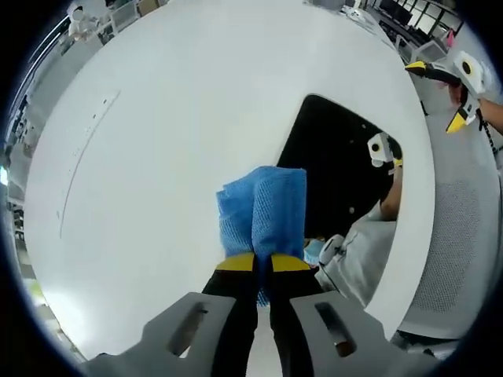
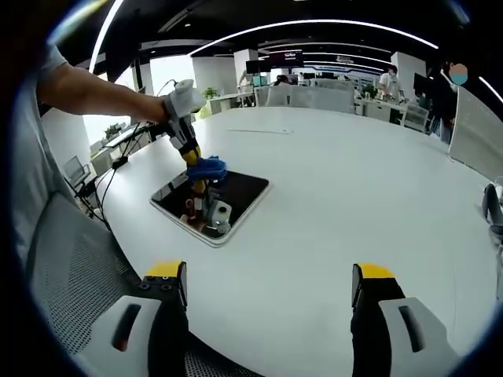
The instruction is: Wipe the mirror surface with the cleaning cloth until all visible marks leave the cleaned area.
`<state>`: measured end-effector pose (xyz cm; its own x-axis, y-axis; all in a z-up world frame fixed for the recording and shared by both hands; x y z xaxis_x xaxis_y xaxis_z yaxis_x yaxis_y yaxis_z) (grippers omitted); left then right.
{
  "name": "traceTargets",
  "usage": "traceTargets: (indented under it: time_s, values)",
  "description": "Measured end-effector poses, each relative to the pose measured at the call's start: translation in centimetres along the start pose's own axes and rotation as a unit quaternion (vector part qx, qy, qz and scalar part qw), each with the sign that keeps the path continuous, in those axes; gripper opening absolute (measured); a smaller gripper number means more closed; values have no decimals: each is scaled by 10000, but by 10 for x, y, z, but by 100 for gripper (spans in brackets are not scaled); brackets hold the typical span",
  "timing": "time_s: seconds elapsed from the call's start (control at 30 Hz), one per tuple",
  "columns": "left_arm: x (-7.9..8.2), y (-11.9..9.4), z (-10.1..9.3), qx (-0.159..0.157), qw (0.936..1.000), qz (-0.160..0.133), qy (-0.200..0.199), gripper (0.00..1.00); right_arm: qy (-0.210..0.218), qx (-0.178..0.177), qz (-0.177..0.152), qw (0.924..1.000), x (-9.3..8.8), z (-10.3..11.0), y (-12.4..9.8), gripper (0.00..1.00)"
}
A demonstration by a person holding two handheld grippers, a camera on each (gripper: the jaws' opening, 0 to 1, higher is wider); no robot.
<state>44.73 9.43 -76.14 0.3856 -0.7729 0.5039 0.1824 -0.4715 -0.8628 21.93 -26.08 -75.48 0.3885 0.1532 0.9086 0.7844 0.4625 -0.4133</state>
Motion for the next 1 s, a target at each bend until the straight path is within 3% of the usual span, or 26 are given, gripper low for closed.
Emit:
traceTargets:
  time_s: [0.17, 0.43, 0.53, 0.63, 0.9, 1.0]
  values:
    - [-9, -16, 12, 76, 9999, -70, -45, 2, -2, 10, -11, 10000, 0, 0, 0, 85]
    - [-35, -54, 34, 378, 9954, -234, -852, 2, -3, 2, -30, 10000, 0, 0, 0, 85]
    - [-49, -65, 38, 575, 9944, -170, -872, 2, 6, -14, -53, 10000, 1, -1, -1, 85]
    - [-68, -73, 42, 802, 9871, -103, -1379, 2, 16, 4, -78, 10000, 1, -1, -1, 86]
    - [-105, -71, 34, 980, 9806, 244, -1683, 3, 10, 15, -65, 10000, 0, 0, 0, 87]
    - [-116, -73, 28, 1190, 9651, 253, -2319, 3, 3, 13, -56, 10000, 1, 0, 0, 87]
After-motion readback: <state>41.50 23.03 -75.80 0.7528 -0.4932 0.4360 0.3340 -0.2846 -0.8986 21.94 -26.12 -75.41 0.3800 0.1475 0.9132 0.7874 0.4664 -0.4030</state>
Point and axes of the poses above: the point that each gripper's makers call its tool centre point, and the gripper's own axes: y roughly forward along the fingers, z roughly to its left, x roughly out of its top, the point moved 10 cm from there along -y, roughly backward along the fingers, and after that the axes turned 13 degrees about -z, right-handed, at the moved point
